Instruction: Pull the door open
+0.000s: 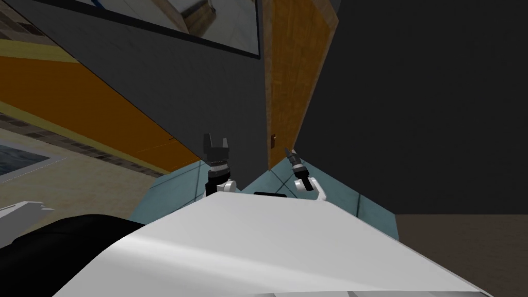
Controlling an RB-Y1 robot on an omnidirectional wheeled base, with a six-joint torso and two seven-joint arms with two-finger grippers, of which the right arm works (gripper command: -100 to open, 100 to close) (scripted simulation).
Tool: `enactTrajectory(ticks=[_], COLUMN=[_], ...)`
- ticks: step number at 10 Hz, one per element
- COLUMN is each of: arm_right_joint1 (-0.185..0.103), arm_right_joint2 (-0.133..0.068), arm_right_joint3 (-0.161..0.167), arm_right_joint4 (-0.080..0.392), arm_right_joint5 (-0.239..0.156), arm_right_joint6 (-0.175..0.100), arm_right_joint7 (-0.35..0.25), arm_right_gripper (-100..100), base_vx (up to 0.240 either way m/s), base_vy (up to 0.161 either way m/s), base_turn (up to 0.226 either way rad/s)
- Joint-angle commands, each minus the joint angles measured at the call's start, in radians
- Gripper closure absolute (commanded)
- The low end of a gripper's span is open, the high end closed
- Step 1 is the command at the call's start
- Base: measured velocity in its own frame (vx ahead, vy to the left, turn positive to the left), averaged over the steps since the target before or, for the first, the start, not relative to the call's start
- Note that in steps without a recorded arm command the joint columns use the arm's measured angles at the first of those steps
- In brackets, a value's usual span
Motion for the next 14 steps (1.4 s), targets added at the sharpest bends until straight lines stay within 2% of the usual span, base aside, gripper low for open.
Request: enactTrajectory(ticks=[1, 2, 10, 13, 14], arm_right_joint1=[-0.016, -0.036, -0.113, -0.156, -0.164], arm_right_joint2=[-0.005, -0.008, -0.017, -0.022, -0.023], arm_right_joint3=[0.007, 0.015, 0.043, 0.059, 0.062], arm_right_joint4=[0.029, 0.066, 0.208, 0.287, 0.3], arm_right_joint5=[0.018, 0.038, 0.114, 0.157, 0.164], arm_right_joint6=[0.002, 0.0, -0.005, -0.009, -0.009], arm_right_joint7=[0.025, 0.053, 0.157, 0.215, 0.225], arm_right_gripper=[-100, -100, -100, -100, -100], base_vx=[0.085, 0.1, 0.077, 0.1, 0.093], base_vy=[-0.091, -0.124, -0.093, -0.129, -0.128], base_turn=[0.094, 0.165, 0.111, 0.153, 0.121])
